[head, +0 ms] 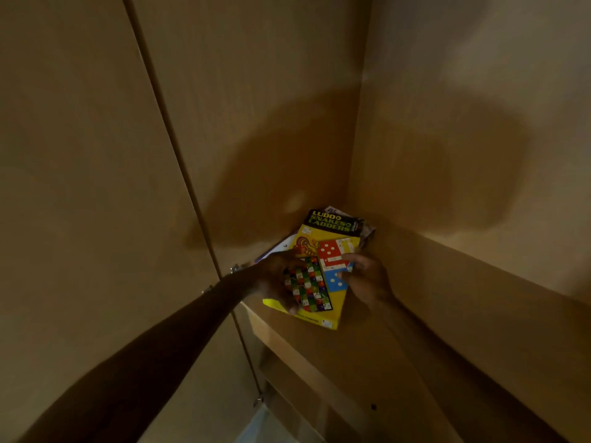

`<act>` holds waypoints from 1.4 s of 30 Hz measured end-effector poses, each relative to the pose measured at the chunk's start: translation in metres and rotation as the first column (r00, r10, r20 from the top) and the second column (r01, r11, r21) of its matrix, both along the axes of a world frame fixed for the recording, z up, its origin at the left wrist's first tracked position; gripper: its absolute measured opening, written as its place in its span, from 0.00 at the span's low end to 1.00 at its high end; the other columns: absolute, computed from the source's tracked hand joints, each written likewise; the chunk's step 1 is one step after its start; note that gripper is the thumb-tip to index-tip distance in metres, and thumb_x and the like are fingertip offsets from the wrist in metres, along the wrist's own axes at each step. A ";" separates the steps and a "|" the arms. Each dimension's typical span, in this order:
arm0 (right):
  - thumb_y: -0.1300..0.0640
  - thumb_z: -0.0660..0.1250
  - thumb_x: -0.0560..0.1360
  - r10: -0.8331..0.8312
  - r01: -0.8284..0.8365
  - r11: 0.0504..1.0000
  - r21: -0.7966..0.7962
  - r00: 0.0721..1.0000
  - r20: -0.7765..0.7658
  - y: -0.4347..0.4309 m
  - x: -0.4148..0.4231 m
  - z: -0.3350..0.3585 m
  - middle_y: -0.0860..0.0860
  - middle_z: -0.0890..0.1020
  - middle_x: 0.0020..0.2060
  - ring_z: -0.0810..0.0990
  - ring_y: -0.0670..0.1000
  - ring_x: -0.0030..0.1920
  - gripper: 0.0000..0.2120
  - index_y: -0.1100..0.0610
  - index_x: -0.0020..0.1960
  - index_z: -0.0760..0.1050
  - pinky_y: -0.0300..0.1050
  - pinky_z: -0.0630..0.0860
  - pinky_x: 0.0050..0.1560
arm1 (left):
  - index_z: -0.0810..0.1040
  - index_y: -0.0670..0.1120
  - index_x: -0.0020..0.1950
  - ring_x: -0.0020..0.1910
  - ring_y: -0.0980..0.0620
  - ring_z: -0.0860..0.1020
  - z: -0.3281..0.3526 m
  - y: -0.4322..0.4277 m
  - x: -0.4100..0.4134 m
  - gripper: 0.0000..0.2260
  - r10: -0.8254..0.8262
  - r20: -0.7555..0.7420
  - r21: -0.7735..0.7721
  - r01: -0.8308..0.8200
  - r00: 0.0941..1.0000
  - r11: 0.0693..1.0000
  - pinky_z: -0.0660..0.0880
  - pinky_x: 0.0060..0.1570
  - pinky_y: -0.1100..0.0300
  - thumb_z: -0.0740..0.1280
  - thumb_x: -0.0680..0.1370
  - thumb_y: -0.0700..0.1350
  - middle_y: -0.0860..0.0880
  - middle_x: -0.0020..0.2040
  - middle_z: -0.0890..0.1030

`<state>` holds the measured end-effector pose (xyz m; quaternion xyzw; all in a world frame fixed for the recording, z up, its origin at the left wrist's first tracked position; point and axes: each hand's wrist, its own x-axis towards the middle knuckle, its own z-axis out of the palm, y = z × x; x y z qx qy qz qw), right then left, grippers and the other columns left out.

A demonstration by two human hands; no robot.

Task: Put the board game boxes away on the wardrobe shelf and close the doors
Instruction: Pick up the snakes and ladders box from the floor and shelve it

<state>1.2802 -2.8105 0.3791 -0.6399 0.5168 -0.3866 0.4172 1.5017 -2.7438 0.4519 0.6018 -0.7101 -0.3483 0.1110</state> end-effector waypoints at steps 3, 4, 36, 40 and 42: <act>0.67 0.74 0.69 0.063 -0.068 0.994 -0.091 0.996 -0.060 0.008 0.000 0.000 0.50 0.78 0.58 0.74 0.47 0.63 0.12 0.58 0.51 0.82 0.43 0.74 0.61 | 0.77 0.48 0.66 0.68 0.51 0.68 -0.001 0.001 0.007 0.38 0.136 0.046 -0.171 -0.126 0.990 0.977 0.67 0.67 0.60 0.83 0.57 0.47 0.53 0.65 0.72; 0.67 0.74 0.69 0.095 -0.102 0.988 -0.113 0.993 -0.065 0.010 0.001 0.001 0.50 0.79 0.55 0.76 0.48 0.62 0.11 0.58 0.50 0.82 0.43 0.75 0.60 | 0.79 0.50 0.64 0.67 0.49 0.70 -0.005 0.001 0.010 0.34 0.178 0.141 -0.250 -0.139 0.974 0.958 0.68 0.67 0.54 0.82 0.59 0.50 0.51 0.65 0.75; 0.62 0.70 0.70 0.234 -0.245 0.942 -0.229 0.969 -0.073 0.083 0.030 -0.026 0.48 0.80 0.52 0.79 0.47 0.54 0.10 0.53 0.51 0.81 0.39 0.79 0.49 | 0.80 0.46 0.61 0.50 0.52 0.80 -0.103 0.117 -0.013 0.14 0.708 -0.311 -0.173 -0.771 0.633 0.613 0.74 0.47 0.66 0.70 0.76 0.42 0.49 0.58 0.81; 0.60 0.71 0.70 0.324 -0.325 0.945 -0.032 0.945 -0.031 0.129 0.043 -0.035 0.45 0.83 0.50 0.80 0.40 0.49 0.12 0.53 0.54 0.80 0.40 0.77 0.45 | 0.80 0.45 0.61 0.50 0.54 0.81 -0.114 0.190 -0.011 0.13 0.751 -0.391 -0.107 -0.837 0.531 0.536 0.75 0.48 0.63 0.69 0.77 0.43 0.51 0.55 0.82; 0.61 0.72 0.71 0.388 -0.388 0.922 0.022 0.922 -0.015 0.158 0.056 -0.040 0.47 0.83 0.50 0.81 0.43 0.48 0.13 0.55 0.55 0.80 0.41 0.77 0.47 | 0.79 0.46 0.61 0.50 0.59 0.80 -0.119 0.233 -0.007 0.13 0.781 -0.411 -0.083 -0.873 0.470 0.481 0.75 0.47 0.66 0.69 0.77 0.43 0.53 0.55 0.82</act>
